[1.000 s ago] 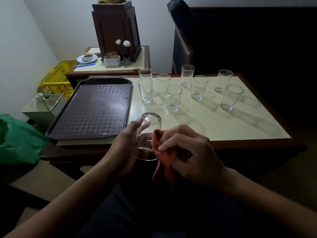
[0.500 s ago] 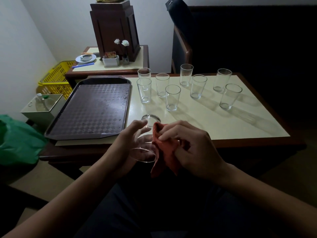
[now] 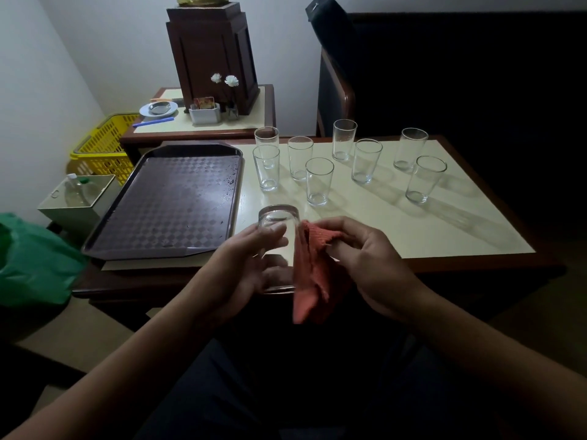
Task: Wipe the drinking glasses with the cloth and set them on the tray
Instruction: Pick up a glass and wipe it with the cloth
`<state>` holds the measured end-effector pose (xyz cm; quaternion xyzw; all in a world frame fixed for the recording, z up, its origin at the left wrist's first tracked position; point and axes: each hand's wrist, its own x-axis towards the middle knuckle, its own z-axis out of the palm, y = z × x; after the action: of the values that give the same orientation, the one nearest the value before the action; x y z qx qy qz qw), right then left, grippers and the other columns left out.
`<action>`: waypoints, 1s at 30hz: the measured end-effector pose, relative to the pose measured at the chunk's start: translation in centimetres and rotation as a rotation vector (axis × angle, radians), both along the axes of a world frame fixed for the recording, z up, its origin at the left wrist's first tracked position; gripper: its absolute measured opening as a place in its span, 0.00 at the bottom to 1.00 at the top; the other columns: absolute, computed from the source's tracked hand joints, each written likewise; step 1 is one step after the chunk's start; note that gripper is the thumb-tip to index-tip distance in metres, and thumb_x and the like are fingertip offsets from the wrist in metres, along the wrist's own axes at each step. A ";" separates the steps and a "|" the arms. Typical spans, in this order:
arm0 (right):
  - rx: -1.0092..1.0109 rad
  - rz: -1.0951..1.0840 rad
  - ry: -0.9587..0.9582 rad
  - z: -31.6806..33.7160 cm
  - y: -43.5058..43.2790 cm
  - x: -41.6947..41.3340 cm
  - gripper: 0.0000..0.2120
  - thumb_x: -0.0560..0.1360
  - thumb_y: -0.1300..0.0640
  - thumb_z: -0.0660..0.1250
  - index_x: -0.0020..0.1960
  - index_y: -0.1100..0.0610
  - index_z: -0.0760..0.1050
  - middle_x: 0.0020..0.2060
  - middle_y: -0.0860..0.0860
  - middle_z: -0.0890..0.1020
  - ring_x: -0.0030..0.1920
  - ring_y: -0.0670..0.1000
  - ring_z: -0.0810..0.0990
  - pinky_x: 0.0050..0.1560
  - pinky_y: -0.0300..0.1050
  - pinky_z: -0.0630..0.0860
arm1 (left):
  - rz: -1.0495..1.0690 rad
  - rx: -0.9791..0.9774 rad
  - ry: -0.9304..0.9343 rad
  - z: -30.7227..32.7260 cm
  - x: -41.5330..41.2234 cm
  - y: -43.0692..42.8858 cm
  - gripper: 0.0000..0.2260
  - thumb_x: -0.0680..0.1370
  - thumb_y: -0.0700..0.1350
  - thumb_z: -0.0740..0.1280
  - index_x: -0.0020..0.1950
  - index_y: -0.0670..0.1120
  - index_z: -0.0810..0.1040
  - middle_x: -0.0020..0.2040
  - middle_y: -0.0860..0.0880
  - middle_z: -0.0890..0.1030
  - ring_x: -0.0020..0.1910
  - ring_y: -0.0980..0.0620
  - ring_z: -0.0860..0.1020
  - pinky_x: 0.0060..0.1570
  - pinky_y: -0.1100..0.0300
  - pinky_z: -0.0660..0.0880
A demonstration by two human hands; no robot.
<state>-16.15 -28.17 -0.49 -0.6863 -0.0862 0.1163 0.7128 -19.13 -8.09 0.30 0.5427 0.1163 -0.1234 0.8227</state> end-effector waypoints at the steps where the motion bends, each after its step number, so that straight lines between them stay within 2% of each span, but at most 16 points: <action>1: 0.113 0.032 0.172 -0.2 0.1 0.0 0.13 0.82 0.70 0.64 0.59 0.60 0.83 0.47 0.58 0.88 0.44 0.49 0.86 0.45 0.41 0.83 | 0.018 -0.027 -0.020 0.1 -0.1 -0.2 0.19 0.72 0.49 0.73 0.60 0.43 0.80 0.54 0.43 0.78 0.44 0.46 0.81 0.46 0.50 0.81; 3: 0.244 0.112 0.369 -0.3 -0.2 0.0 0.14 0.83 0.69 0.61 0.64 0.63 0.81 0.57 0.66 0.86 0.54 0.58 0.85 0.53 0.47 0.83 | 0.059 -0.068 -0.022 0.2 -0.1 -0.3 0.20 0.72 0.47 0.74 0.60 0.41 0.79 0.58 0.41 0.80 0.51 0.41 0.83 0.53 0.43 0.83; 4: 0.276 0.144 0.390 -0.2 -0.4 0.0 0.16 0.83 0.70 0.60 0.66 0.64 0.81 0.61 0.66 0.84 0.58 0.61 0.84 0.57 0.48 0.83 | 0.089 -0.098 -0.012 0.3 0.0 -0.2 0.21 0.71 0.46 0.74 0.62 0.39 0.77 0.61 0.39 0.80 0.55 0.39 0.84 0.55 0.41 0.83; 6: 0.297 0.186 0.313 0.2 -0.8 0.0 0.19 0.82 0.73 0.59 0.67 0.62 0.80 0.63 0.62 0.85 0.62 0.59 0.84 0.60 0.46 0.83 | 0.150 -0.174 0.006 0.6 0.0 -0.1 0.23 0.71 0.45 0.74 0.62 0.37 0.75 0.65 0.35 0.77 0.59 0.36 0.84 0.52 0.44 0.84; 8: 0.106 0.165 -0.001 0.6 -1.0 -0.2 0.24 0.79 0.76 0.62 0.70 0.59 0.79 0.64 0.56 0.86 0.66 0.54 0.84 0.66 0.46 0.81 | 0.182 -0.222 0.007 0.9 0.0 0.0 0.22 0.70 0.44 0.74 0.60 0.38 0.75 0.66 0.33 0.74 0.59 0.35 0.84 0.53 0.44 0.84; 10: -0.274 0.031 -0.497 0.8 -1.1 -0.6 0.28 0.77 0.75 0.67 0.73 0.57 0.78 0.68 0.51 0.83 0.71 0.49 0.80 0.72 0.47 0.77 | 0.190 -0.198 0.030 0.8 0.0 -0.1 0.21 0.69 0.43 0.75 0.58 0.39 0.75 0.70 0.30 0.71 0.59 0.35 0.84 0.54 0.42 0.83; 12: -0.528 -0.020 -0.932 0.6 -1.1 -0.8 0.26 0.77 0.74 0.69 0.73 0.61 0.77 0.72 0.55 0.79 0.75 0.53 0.76 0.75 0.50 0.73 | 0.179 -0.169 0.081 0.4 0.0 -0.2 0.23 0.68 0.43 0.75 0.60 0.38 0.75 0.72 0.30 0.70 0.60 0.35 0.83 0.55 0.43 0.83; 13: -0.575 0.027 -1.070 0.5 -1.1 -0.8 0.24 0.77 0.74 0.69 0.72 0.65 0.77 0.72 0.59 0.78 0.75 0.57 0.74 0.77 0.52 0.72 | 0.157 -0.162 0.097 0.2 0.0 -0.3 0.25 0.69 0.43 0.75 0.63 0.36 0.75 0.72 0.30 0.71 0.61 0.36 0.82 0.56 0.43 0.82; 15: -0.622 0.226 -1.153 0.3 -0.7 -1.0 0.26 0.76 0.75 0.67 0.74 0.68 0.74 0.75 0.62 0.75 0.79 0.61 0.68 0.80 0.56 0.67 | 0.086 -0.150 0.083 -0.1 -0.2 -0.1 0.28 0.70 0.44 0.74 0.67 0.34 0.76 0.68 0.31 0.77 0.62 0.37 0.81 0.58 0.43 0.82; 17: -0.673 0.414 -1.098 0.3 -1.0 -0.7 0.31 0.75 0.76 0.69 0.77 0.66 0.71 0.79 0.61 0.70 0.83 0.59 0.61 0.81 0.58 0.65 | 0.026 -0.118 0.068 -0.3 -0.1 0.4 0.30 0.72 0.45 0.73 0.71 0.35 0.74 0.64 0.32 0.80 0.61 0.37 0.81 0.61 0.42 0.80; 18: -0.685 0.457 -1.076 0.5 -1.4 -0.3 0.32 0.75 0.74 0.71 0.78 0.63 0.71 0.80 0.59 0.69 0.84 0.58 0.61 0.80 0.58 0.66 | -0.001 -0.088 0.070 -0.4 -0.1 0.8 0.30 0.73 0.46 0.73 0.73 0.36 0.72 0.65 0.31 0.79 0.62 0.35 0.81 0.62 0.40 0.79; 21: -0.665 0.381 -1.132 1.6 -3.1 1.4 0.21 0.82 0.60 0.68 0.74 0.59 0.77 0.74 0.56 0.77 0.74 0.57 0.75 0.72 0.53 0.76 | -0.157 -0.019 0.091 -0.3 0.0 1.0 0.30 0.76 0.48 0.72 0.74 0.38 0.70 0.70 0.26 0.73 0.66 0.29 0.77 0.65 0.35 0.76; 24: -0.605 0.196 -1.057 2.0 -4.2 2.1 0.21 0.77 0.57 0.78 0.69 0.54 0.82 0.63 0.46 0.85 0.63 0.49 0.82 0.64 0.48 0.79 | -0.181 -0.067 0.095 -0.2 0.1 0.9 0.23 0.75 0.48 0.72 0.66 0.43 0.70 0.60 0.30 0.81 0.60 0.33 0.82 0.61 0.42 0.80; 26: -0.545 0.053 -0.811 1.3 -4.0 1.7 0.20 0.75 0.48 0.78 0.66 0.45 0.82 0.56 0.36 0.85 0.57 0.42 0.84 0.59 0.45 0.82 | -0.145 -0.055 0.018 -0.5 0.1 0.8 0.27 0.73 0.47 0.75 0.67 0.39 0.70 0.58 0.34 0.82 0.59 0.36 0.83 0.65 0.40 0.78; 27: -0.493 0.013 -0.642 1.0 -3.6 1.6 0.17 0.75 0.46 0.77 0.63 0.45 0.83 0.52 0.38 0.87 0.53 0.42 0.86 0.57 0.47 0.83 | -0.123 -0.028 -0.030 -0.6 0.1 0.7 0.29 0.72 0.44 0.76 0.68 0.36 0.70 0.58 0.34 0.81 0.61 0.37 0.82 0.68 0.38 0.75; 30: -0.164 0.054 -0.086 -0.7 -2.9 2.1 0.11 0.78 0.55 0.75 0.55 0.61 0.85 0.43 0.57 0.88 0.41 0.58 0.86 0.47 0.56 0.82 | -0.055 0.094 -0.157 -0.7 0.0 1.1 0.27 0.70 0.29 0.76 0.66 0.40 0.71 0.59 0.37 0.83 0.64 0.38 0.82 0.63 0.43 0.78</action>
<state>-14.01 -31.08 -1.20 -0.7442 -0.1253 0.1125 0.6464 -19.09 -7.01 -0.41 0.5916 0.0421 -0.0973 0.7992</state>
